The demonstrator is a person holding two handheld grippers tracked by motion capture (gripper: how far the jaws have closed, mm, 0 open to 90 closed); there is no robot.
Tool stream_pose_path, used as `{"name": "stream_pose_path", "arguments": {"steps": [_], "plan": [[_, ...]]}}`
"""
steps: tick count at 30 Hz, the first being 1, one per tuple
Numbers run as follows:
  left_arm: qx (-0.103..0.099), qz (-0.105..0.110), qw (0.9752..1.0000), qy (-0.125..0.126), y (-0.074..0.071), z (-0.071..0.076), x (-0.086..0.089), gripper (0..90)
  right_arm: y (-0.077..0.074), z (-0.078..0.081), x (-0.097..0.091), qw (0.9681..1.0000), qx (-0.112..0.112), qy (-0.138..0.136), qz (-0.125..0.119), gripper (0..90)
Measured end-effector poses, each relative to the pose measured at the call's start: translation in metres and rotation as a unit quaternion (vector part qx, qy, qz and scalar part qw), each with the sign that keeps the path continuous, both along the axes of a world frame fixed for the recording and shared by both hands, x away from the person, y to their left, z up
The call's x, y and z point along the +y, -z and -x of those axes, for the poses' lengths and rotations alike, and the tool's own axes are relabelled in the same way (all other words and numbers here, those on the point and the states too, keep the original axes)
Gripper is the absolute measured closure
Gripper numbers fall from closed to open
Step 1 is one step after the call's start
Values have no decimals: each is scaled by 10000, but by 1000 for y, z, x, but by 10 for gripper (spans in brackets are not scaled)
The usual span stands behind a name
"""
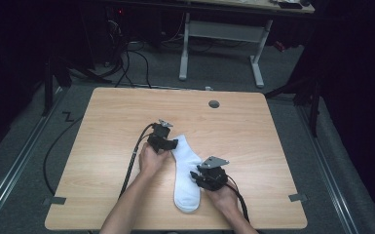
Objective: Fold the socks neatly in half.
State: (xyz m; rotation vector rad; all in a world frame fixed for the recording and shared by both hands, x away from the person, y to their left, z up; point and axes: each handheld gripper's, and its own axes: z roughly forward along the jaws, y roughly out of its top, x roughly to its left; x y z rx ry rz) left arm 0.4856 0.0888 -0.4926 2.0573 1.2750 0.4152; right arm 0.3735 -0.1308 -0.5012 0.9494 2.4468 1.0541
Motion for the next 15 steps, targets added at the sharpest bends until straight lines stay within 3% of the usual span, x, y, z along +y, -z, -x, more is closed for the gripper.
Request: {"name": "stream_pose_path", "arguments": {"steps": [9,15], "plan": [[13,38,9997,223,-1,1,-1,653,1,1,0,10000,-44,3,-31,619],[244,214,9987,380,-2,-4,4,746,2,2,-1,9999,-41,63,-74,620]]}}
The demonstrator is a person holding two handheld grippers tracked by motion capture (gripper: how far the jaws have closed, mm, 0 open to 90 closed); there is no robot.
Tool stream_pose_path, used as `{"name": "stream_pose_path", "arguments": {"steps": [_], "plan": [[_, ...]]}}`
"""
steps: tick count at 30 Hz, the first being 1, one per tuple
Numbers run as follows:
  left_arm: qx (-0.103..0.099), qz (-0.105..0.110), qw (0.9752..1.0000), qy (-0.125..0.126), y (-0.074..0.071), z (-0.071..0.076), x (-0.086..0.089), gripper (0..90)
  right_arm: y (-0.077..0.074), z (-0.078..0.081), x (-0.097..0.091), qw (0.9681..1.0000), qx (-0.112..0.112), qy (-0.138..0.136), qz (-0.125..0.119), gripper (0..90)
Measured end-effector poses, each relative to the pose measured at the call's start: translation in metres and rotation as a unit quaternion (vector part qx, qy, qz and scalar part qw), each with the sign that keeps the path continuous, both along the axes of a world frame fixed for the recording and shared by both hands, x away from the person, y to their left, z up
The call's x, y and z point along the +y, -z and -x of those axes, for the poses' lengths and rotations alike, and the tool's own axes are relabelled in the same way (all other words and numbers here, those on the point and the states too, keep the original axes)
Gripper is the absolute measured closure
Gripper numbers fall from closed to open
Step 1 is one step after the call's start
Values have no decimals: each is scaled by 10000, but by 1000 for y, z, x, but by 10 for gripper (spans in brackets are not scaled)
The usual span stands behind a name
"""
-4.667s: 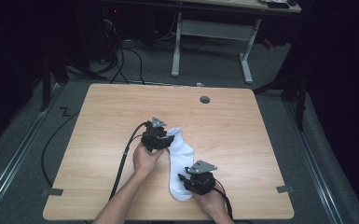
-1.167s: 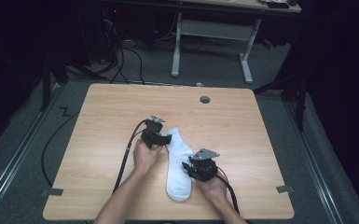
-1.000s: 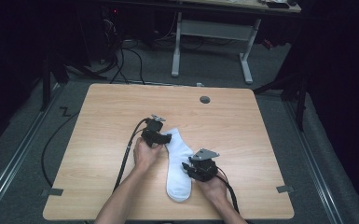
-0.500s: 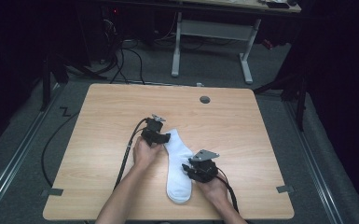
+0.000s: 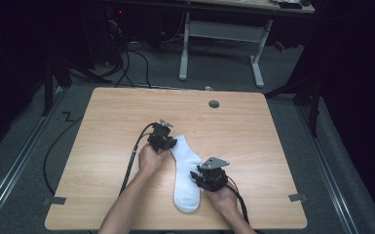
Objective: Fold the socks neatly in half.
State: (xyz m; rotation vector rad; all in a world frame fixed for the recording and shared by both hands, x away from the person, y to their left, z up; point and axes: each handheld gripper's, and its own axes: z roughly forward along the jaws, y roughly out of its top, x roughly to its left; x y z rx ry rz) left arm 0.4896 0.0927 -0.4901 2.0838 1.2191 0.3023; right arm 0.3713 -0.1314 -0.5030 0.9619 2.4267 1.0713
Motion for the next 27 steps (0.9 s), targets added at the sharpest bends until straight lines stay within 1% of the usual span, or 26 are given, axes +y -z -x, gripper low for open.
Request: {"name": "stream_pose_path", "arguments": {"steps": [3,5,7,9,12,14,19,22,24,25,27], "plan": [[-30,-33,10000,50,-1,0,-1,764,0,0,0,10000,8,7,-19,620],[-20,14,10000,62,-2,-1,0,773,0,0,0,10000,1,28,-35,620],[-36,129,9999,47,-5,1,2,777,1,0,0,10000,-27,20,-51,621],[-107,274,9996,48,-9,3,5,779,1,0,0,10000,-5,21,-48,622],[-139,480,9987,66,-19,6,10,781,1,0,1,10000,-21,58,-59,625],[-215,532,9983,132,-27,9,12,784,1,-1,1,10000,-19,56,-68,631],[-406,725,9960,322,-44,18,14,786,1,-3,3,9999,-20,117,-80,642],[-454,886,9941,438,-51,22,16,785,1,-4,4,9998,10,177,-102,645],[-531,924,9928,548,-55,26,16,785,0,-7,6,9998,45,161,-45,645],[-556,976,9919,587,-56,28,17,785,-1,-8,6,9998,62,166,-22,646],[-620,1011,9908,657,-61,32,18,785,-1,-11,8,9998,65,185,-15,645]]}}
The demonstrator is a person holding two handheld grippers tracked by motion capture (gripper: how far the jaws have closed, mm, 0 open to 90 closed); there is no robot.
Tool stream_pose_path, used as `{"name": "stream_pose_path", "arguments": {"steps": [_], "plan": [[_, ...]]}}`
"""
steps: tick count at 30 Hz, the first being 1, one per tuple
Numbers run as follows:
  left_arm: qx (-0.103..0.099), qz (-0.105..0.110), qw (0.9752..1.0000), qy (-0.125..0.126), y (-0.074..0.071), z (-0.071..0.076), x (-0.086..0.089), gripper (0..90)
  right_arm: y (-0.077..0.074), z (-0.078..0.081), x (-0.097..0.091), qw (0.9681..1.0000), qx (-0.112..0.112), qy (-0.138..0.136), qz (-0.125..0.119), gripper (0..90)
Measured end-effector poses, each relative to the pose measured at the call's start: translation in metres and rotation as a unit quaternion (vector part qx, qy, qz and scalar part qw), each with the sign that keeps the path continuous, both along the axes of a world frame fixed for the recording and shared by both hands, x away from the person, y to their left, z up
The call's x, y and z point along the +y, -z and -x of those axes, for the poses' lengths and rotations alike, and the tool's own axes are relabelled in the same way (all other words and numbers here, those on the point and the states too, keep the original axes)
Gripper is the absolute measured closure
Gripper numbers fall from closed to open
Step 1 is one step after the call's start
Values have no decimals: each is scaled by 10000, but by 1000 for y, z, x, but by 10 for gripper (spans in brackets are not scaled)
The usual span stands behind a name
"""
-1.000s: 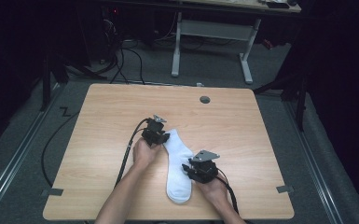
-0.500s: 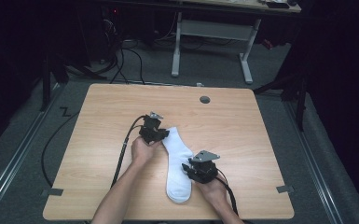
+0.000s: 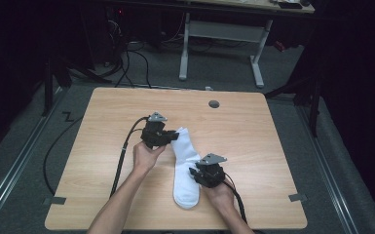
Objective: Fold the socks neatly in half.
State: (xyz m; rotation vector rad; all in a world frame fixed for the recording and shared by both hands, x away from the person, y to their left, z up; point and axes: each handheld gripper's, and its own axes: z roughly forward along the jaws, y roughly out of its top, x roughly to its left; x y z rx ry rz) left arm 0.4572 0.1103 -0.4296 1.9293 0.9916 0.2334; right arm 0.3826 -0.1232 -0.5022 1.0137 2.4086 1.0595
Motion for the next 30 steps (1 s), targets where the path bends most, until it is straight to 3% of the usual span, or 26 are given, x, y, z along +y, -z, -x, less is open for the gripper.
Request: {"name": "stream_pose_path", "arguments": {"steps": [10,15,18,25,30], "plan": [[-238,210,9983,480,-14,20,-1,788,1,-6,4,9999,-31,161,-32,651],[-300,321,9973,588,-14,33,1,788,1,-12,5,9997,-22,223,-14,653],[-316,272,9970,645,-10,40,3,788,0,-16,7,9996,-22,268,13,653],[-288,332,9975,558,2,48,4,787,0,-20,8,9993,-40,371,-17,640],[-331,343,9978,452,4,47,4,787,-8,-11,5,9993,-17,351,-142,593]]}}
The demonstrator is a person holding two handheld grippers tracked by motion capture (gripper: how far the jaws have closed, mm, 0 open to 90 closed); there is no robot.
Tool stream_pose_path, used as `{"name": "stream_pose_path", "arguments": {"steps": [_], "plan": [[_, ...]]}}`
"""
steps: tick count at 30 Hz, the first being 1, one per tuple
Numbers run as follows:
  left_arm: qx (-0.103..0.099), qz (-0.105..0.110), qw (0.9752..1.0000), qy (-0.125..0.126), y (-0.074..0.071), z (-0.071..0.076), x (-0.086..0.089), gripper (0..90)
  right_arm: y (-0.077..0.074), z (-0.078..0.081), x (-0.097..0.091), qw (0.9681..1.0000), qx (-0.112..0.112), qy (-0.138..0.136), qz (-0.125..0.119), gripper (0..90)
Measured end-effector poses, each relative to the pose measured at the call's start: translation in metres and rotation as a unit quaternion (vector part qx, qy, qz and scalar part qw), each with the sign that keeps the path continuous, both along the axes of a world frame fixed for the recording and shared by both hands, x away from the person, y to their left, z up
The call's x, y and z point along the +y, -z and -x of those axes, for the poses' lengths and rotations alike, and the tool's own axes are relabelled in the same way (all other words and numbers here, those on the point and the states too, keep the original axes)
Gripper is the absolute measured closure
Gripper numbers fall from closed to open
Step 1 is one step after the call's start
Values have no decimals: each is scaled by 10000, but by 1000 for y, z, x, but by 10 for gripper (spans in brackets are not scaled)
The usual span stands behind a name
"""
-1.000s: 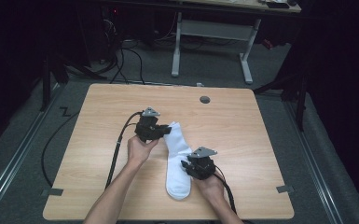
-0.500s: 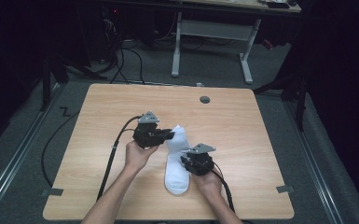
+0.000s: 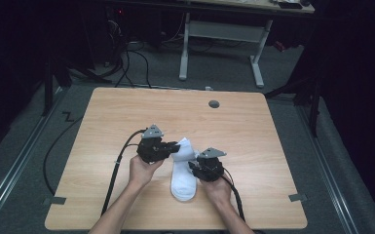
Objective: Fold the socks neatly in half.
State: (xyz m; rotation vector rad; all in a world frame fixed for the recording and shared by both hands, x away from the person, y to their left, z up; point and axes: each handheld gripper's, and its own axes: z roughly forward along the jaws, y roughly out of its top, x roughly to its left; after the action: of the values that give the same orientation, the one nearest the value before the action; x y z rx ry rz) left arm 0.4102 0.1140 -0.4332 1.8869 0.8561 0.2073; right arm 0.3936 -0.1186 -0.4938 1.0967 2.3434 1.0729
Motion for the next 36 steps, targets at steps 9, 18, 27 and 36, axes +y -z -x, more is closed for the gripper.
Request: {"name": "stream_pose_path", "arguments": {"steps": [9,18,27,36], "plan": [[-58,52,10000,-3,1,1,-1,786,-7,35,2,9989,12,-461,12,588],[-93,-29,9999,-82,-1,5,0,787,7,21,11,9994,-9,-219,260,631],[-163,-207,9996,-94,1,9,-5,786,7,4,16,9996,-22,-103,274,617],[-193,-226,9994,-174,8,11,-6,785,-5,40,-3,9987,-52,-478,-164,588]]}}
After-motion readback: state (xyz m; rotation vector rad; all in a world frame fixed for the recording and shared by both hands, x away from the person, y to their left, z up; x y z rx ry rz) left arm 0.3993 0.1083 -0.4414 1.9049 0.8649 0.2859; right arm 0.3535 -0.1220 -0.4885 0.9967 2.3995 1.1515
